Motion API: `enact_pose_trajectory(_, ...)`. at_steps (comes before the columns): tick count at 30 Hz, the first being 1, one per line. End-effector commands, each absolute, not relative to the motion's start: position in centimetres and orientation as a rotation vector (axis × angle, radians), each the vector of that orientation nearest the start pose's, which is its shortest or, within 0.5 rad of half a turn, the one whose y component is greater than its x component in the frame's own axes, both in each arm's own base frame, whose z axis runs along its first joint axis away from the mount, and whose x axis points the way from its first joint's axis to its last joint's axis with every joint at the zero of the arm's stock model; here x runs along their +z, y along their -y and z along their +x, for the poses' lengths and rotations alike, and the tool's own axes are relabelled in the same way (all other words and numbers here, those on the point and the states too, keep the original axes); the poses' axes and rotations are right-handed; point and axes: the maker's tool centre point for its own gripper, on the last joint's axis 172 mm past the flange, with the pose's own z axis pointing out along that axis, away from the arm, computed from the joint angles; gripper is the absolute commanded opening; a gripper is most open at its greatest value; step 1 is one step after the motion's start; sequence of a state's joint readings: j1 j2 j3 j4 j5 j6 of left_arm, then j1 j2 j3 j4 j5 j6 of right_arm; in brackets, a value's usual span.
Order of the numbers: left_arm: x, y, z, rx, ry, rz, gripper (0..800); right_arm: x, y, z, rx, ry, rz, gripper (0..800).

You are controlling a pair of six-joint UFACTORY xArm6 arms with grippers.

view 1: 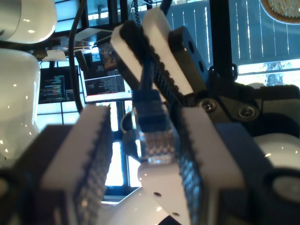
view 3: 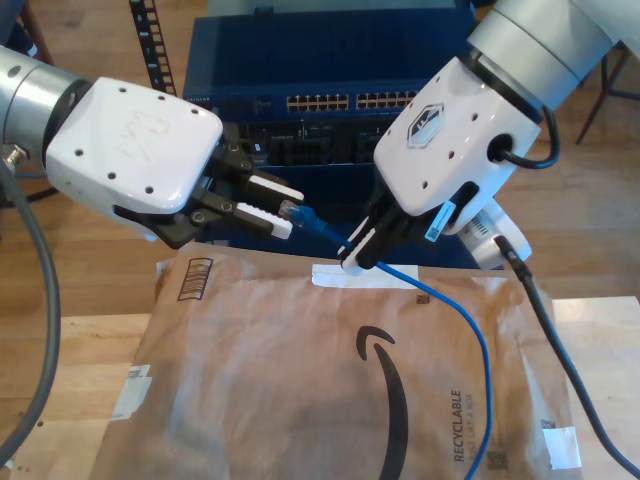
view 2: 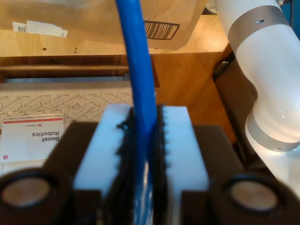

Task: Grab the cable and plug it in

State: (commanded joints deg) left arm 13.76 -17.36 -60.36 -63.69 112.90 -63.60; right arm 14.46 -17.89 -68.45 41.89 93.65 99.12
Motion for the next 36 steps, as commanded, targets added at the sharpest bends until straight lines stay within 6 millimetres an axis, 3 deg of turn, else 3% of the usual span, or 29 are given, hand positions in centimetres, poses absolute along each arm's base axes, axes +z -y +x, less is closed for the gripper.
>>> enact_pose_trajectory(4,44.4,18.0,30.9,-1.171,-1.209,1.699,163,40.2,-26.6,29.9,0.957,-1.808,-1.984,1)
enact_pose_trajectory(13,43.6,18.1,30.7,-1.196,-1.22,1.682,48,40.2,-26.5,29.9,0.954,-1.809,-1.984,8)
enact_pose_trajectory(14,43.6,18.1,30.7,-1.196,-1.22,1.682,28,40.2,-26.5,30.0,0.952,-1.809,-1.983,39)
enact_pose_trajectory(15,43.6,18.1,30.8,-1.193,-1.222,1.682,17,40.1,-26.5,30.0,0.953,-1.812,-1.981,145)
enact_pose_trajectory(16,43.5,18.1,30.9,-1.193,-1.225,1.679,2,40.1,-26.5,30.0,0.955,-1.812,-1.983,328)
enact_pose_trajectory(17,43.5,18.1,30.8,-1.202,-1.226,1.677,1,40.1,-26.5,30.0,0.955,-1.812,-1.983,463)
enact_pose_trajectory(18,43.4,18.1,30.9,-1.212,-1.238,1.67,1,40.1,-26.5,30.0,0.955,-1.81,-1.984,581)
enact_pose_trajectory(19,43.3,18.1,31.0,-1.229,-1.259,1.657,1,40.2,-26.5,30.1,0.949,-1.808,-1.981,638)
enact_pose_trajectory(22,43.0,18.0,31.1,-1.298,-1.348,1.609,1,40.8,-26.0,30.9,0.908,-1.801,-1.955,665)
enact_pose_trajectory(25,43.1,18.1,30.8,-1.334,-1.381,1.595,1,44.3,-25.0,32.8,0.682,-1.687,-1.913,741)
enact_pose_trajectory(27,42.9,18.0,30.5,-1.402,-1.436,1.561,1,45.5,-24.5,33.9,0.582,-1.656,-1.855,794)
enact_pose_trajectory(31,42.2,16.7,30.9,-1.563,-1.558,1.439,1,48.1,-23.0,35.1,0.378,-1.581,-1.734,796)
enact_pose_trajectory(33,42.5,16.2,30.9,-1.618,-1.554,1.399,1,49.0,-22.0,35.7,0.274,-1.538,-1.668,796)
enact_pose_trajectory(36,43.0,15.3,32.5,-1.683,-1.513,1.287,1,51.0,-20.2,36.6,0.139,-1.504,-1.546,796)
